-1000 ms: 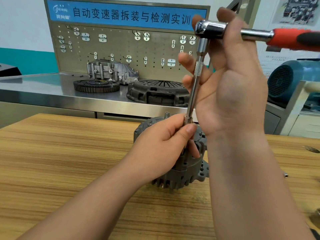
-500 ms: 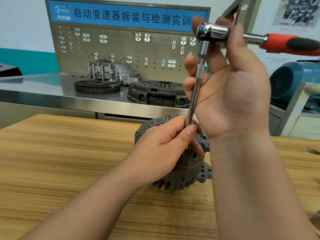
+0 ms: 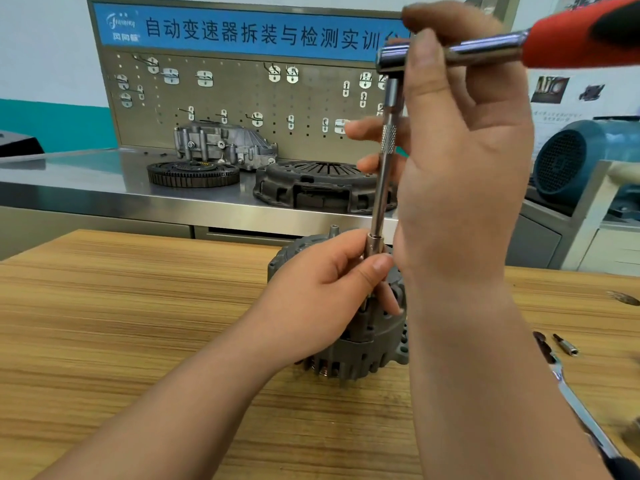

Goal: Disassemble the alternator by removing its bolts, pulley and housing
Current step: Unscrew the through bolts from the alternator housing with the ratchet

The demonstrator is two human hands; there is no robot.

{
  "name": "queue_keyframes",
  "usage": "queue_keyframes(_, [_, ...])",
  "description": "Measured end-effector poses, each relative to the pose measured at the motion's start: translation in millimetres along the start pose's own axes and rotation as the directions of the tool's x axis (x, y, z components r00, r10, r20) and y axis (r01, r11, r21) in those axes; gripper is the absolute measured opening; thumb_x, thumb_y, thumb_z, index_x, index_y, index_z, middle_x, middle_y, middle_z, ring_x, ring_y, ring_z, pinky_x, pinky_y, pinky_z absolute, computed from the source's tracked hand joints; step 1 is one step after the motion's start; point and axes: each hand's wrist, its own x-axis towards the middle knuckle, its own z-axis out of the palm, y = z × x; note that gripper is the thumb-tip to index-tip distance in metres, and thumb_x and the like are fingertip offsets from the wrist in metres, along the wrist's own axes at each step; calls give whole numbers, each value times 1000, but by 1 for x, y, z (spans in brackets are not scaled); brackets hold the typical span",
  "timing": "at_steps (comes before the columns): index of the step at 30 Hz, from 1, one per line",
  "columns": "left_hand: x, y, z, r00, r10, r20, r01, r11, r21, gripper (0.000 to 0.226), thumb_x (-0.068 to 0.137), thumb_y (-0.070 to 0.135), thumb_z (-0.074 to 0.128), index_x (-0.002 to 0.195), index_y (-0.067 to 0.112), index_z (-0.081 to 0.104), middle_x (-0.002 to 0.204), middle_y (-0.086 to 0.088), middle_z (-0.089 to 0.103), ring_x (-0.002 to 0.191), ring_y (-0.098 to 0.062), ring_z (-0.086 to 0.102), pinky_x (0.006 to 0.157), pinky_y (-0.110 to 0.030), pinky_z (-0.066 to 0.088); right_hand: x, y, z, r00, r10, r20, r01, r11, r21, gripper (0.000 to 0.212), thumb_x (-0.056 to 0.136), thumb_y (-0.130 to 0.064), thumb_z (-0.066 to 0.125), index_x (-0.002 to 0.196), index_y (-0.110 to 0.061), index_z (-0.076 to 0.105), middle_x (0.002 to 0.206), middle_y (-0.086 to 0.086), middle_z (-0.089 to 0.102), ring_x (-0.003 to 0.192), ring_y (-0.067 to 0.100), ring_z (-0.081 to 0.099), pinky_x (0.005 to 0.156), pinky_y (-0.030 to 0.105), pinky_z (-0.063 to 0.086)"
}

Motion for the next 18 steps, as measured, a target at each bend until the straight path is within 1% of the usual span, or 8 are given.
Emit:
queue_keyframes(1, [0, 0, 0, 1000, 1, 0, -1, 1000, -5, 34, 89, 40, 43, 109, 23, 64, 96, 8, 74, 95, -35, 64, 86, -55, 51, 0, 0, 0, 1000, -16, 1, 16, 1000, -22, 11, 100, -11, 47, 106, -16, 56, 112, 10, 61, 62, 19, 66, 49, 22, 46])
queue_keyframes(3, [0, -1, 0, 1000, 9, -2, -9, 1000, -6, 34, 89, 42, 42, 107, 23, 64, 93, 10, 74, 93, -35, 64, 84, -56, 52, -1, 0, 0, 999, 43, -15, -42, 999, 25, 13, 102, -13, 45, 108, -16, 56, 111, 8, 60, 62, 19, 65, 49, 23, 45])
queue_keyframes(7, [-2, -1, 0, 1000, 14, -20, -13, 1000, 13, 31, 88, 47, 40, 94, 27, 64, 77, 19, 69, 83, -22, 62, 80, -54, 51, 3, -3, -2, 950, 310, -32, -287, 912, 293, 19, 104, -23, 40, 114, -15, 53, 120, 11, 62, 59, 17, 64, 46, 22, 43])
queue_keyframes(10, [-2, 0, 0, 1000, 15, -11, -15, 1000, 5, 30, 88, 46, 39, 94, 29, 63, 78, 18, 69, 86, -22, 63, 83, -54, 50, 7, -5, -6, 916, 399, 33, -375, 828, 417, 18, 104, -29, 38, 105, -21, 54, 116, 8, 65, 58, 15, 63, 47, 21, 41])
queue_keyframes(12, [-2, 1, 0, 1000, 13, -10, -13, 1000, 14, 31, 89, 45, 39, 94, 25, 63, 77, 18, 69, 85, -23, 63, 83, -54, 51, 7, -5, -8, 916, 398, 54, -380, 814, 439, 16, 104, -28, 37, 107, -24, 53, 114, 8, 63, 58, 13, 63, 49, 21, 41])
queue_keyframes(14, [-2, 0, 0, 1000, 4, -13, -4, 998, 55, 32, 95, 43, 40, 93, 20, 62, 72, 20, 67, 78, -18, 62, 81, -52, 52, 6, -4, -7, 936, 351, 36, -335, 851, 404, 14, 104, -24, 39, 109, -23, 52, 120, 15, 60, 59, 14, 63, 50, 21, 41])
queue_keyframes(16, [-1, -1, 1, 1000, -1, -16, 2, 996, 84, 33, 98, 42, 40, 96, 18, 63, 72, 20, 68, 77, -18, 62, 80, -52, 52, 4, -2, -5, 969, 245, -6, -234, 930, 285, 13, 104, -17, 41, 108, -19, 53, 119, 16, 58, 59, 17, 64, 48, 23, 43])
queue_keyframes(18, [-1, 0, 2, 1000, -2, -14, 3, 997, 83, 38, 91, 46, 39, 101, 19, 64, 82, 18, 71, 85, -20, 64, 83, -51, 52, 2, -1, -4, 994, 107, -14, -105, 988, 112, 12, 103, -12, 43, 107, -16, 53, 107, 7, 59, 61, 19, 66, 48, 24, 45])
